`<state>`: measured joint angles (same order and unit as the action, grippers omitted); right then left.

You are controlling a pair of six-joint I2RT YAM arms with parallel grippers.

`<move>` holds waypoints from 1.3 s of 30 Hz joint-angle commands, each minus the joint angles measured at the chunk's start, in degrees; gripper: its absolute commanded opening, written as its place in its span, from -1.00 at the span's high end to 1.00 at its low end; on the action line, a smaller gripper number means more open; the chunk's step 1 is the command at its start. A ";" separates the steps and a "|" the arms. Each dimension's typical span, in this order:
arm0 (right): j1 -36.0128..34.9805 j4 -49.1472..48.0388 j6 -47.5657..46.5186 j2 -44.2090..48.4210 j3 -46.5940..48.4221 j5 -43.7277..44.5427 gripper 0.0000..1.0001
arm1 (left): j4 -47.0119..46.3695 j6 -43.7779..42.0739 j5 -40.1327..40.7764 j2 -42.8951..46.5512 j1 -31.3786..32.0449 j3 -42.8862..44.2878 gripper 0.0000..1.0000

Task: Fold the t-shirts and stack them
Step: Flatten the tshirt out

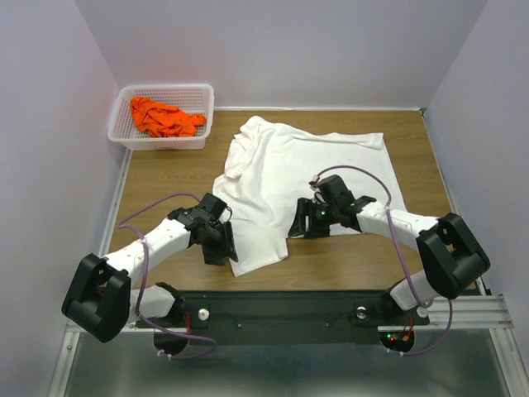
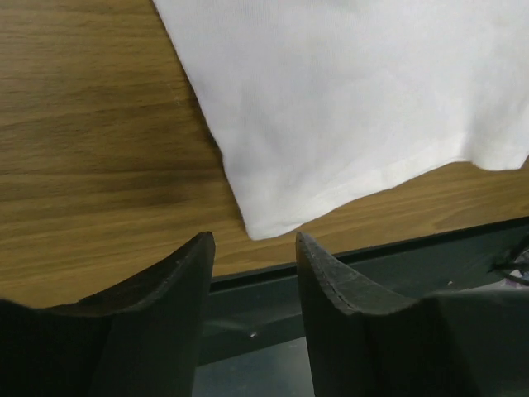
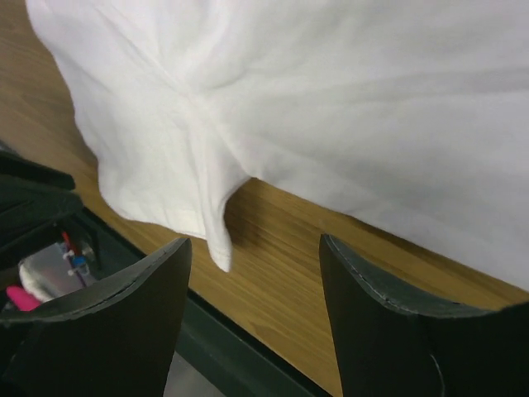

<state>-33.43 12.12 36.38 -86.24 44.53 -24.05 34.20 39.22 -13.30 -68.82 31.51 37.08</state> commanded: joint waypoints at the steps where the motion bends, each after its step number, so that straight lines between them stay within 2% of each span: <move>1: 3.88 9.14 -3.60 5.37 2.93 11.73 -0.39 | 3.42 -2.04 0.46 2.55 0.22 2.28 -0.27; 3: 6.78 12.03 -3.86 8.26 2.40 16.11 -0.39 | 4.30 -4.23 3.53 1.76 0.31 5.18 -0.35; 5: 13.10 13.89 -4.30 10.55 1.18 18.59 -0.38 | 4.04 -6.34 6.08 0.27 0.31 11.04 -0.37; 7: 23.18 16.87 -5.18 13.37 -0.06 23.25 -0.37 | 1.51 -10.72 9.69 -5.68 0.22 18.96 -0.38; 14: 41.39 18.73 -4.66 16.89 -2.08 28.53 -0.26 | -8.26 -18.12 6.62 -21.43 0.31 28.82 -0.36; 16: 46.14 18.73 -3.42 16.45 -3.04 28.62 -0.18 | -10.19 -20.23 6.09 -25.90 0.22 30.68 -0.33; 19: 49.85 18.64 -1.84 16.36 -4.45 28.54 -0.03 | -12.48 -22.17 7.49 -29.35 -0.04 33.49 -0.30; 23: 51.27 18.73 -0.26 17.24 -6.38 31.78 0.13 | -15.29 -24.19 9.17 -30.15 -1.88 35.34 -0.27; 27: 51.97 18.29 0.01 16.37 -7.09 33.19 0.14 | -18.54 -23.75 11.71 -29.53 -4.26 33.59 -0.27; 33: 52.06 14.61 1.32 13.12 -7.44 30.30 0.15 | -22.85 -25.16 15.84 -28.66 -4.35 30.69 -0.28; 39: 52.06 12.06 1.41 10.13 -7.18 27.75 0.15 | -25.40 -26.04 16.03 -28.57 -4.35 28.93 -0.29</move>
<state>18.11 28.01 36.88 -74.91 37.39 5.21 11.94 14.83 1.08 -100.66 26.89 67.09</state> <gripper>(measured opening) 0.427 0.640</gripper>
